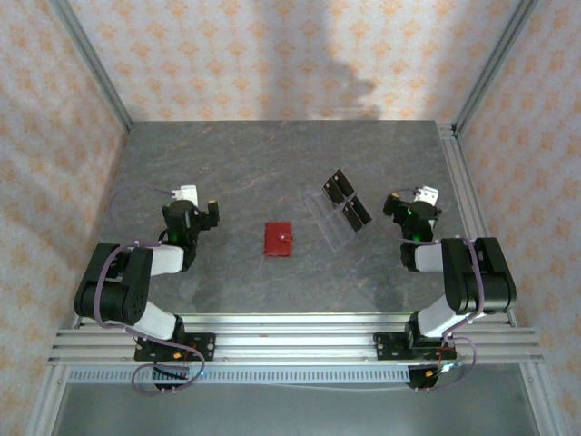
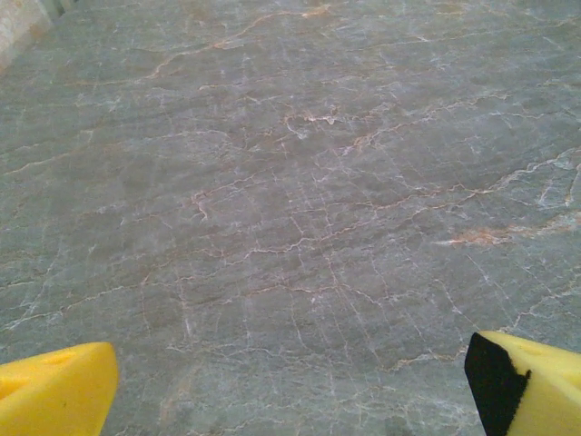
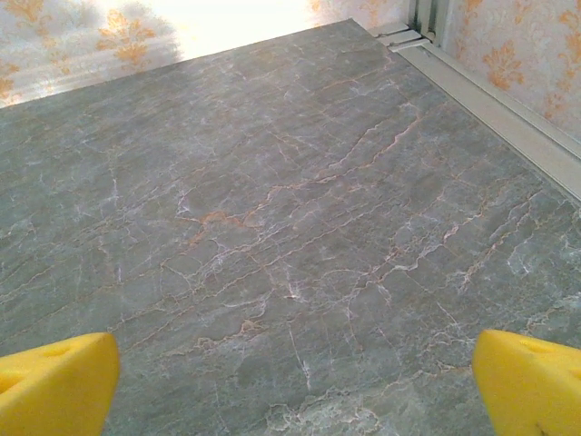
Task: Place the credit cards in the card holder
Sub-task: Reset both arms
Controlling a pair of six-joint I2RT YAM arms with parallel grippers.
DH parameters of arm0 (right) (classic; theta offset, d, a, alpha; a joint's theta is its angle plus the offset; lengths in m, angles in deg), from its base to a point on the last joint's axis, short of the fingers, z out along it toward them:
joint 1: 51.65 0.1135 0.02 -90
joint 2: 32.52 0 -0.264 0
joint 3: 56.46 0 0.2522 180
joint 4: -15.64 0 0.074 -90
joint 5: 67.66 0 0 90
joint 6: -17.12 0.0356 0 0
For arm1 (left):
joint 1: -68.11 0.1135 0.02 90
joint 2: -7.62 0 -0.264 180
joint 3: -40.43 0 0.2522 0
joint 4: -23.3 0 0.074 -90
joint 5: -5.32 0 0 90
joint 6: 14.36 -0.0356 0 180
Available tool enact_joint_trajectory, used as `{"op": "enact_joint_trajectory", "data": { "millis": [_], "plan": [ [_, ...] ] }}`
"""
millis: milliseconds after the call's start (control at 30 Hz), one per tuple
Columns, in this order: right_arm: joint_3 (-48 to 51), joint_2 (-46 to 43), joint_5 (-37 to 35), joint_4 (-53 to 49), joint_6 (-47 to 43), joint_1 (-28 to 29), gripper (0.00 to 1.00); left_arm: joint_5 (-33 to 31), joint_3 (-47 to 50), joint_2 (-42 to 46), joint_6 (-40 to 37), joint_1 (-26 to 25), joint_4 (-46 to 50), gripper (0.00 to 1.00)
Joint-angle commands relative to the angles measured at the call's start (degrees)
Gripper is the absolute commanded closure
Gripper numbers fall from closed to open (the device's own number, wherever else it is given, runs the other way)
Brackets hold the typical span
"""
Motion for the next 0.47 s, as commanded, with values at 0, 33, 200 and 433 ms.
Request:
{"op": "enact_joint_trajectory", "data": {
  "millis": [0, 33, 200, 433],
  "plan": [
    [0.42, 0.02, 0.31, 1.94, -0.81, -0.05, 0.01, 0.09, -1.07, 0.17, -0.64, 0.74, -1.34, 0.00],
    [0.27, 0.03, 0.32, 1.59, -0.87, -0.05, 0.01, 0.08, -1.12, 0.20, -0.69, 0.74, -1.20, 0.00],
    [-0.50, 0.39, 0.83, 0.43, -1.21, -0.05, 0.01, 0.08, -1.10, 0.19, -0.67, 0.72, -1.29, 0.00],
    [0.04, 0.07, 1.31, 1.17, -1.46, 0.00, 0.01, -0.13, -0.84, 0.28, -0.74, 0.63, -1.64, 0.00]
  ]
}}
